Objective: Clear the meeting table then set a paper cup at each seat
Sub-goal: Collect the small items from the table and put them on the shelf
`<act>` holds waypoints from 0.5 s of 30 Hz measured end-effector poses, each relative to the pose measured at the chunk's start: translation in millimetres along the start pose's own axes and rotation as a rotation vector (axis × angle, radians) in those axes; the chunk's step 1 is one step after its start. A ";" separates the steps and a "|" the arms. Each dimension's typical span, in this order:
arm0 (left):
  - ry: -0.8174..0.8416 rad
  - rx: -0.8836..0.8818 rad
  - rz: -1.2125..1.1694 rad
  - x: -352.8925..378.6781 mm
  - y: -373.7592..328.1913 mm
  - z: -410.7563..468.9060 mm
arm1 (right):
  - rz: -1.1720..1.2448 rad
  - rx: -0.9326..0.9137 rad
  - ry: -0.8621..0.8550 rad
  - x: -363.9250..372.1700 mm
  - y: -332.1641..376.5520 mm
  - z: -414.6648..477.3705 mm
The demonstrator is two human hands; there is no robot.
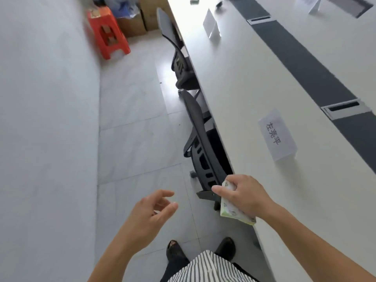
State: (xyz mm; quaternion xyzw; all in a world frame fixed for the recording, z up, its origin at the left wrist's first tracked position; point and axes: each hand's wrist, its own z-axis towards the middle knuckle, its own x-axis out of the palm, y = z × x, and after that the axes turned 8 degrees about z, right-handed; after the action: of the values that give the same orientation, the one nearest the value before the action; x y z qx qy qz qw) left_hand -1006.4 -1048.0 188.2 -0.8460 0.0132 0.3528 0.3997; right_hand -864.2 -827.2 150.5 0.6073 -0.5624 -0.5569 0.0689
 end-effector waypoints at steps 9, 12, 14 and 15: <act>-0.195 -0.197 -0.177 -93.9 123.7 -73.5 | -0.057 -0.144 0.176 113.1 111.0 9.8; -0.233 -0.250 -0.212 -119.2 154.6 -78.7 | -0.075 -0.169 0.188 140.6 139.4 19.4; -0.237 -0.264 -0.241 -132.5 167.3 -72.4 | -0.081 -0.187 0.195 149.3 154.3 29.5; -0.228 -0.270 -0.252 -138.9 171.3 -66.6 | -0.097 -0.202 0.194 151.8 160.8 36.5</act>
State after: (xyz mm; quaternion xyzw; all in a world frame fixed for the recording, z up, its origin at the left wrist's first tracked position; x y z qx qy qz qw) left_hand -1123.7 -1246.2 187.1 -0.8413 -0.1854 0.3922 0.3225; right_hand -1027.6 -980.3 160.2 0.6747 -0.4642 -0.5520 0.1567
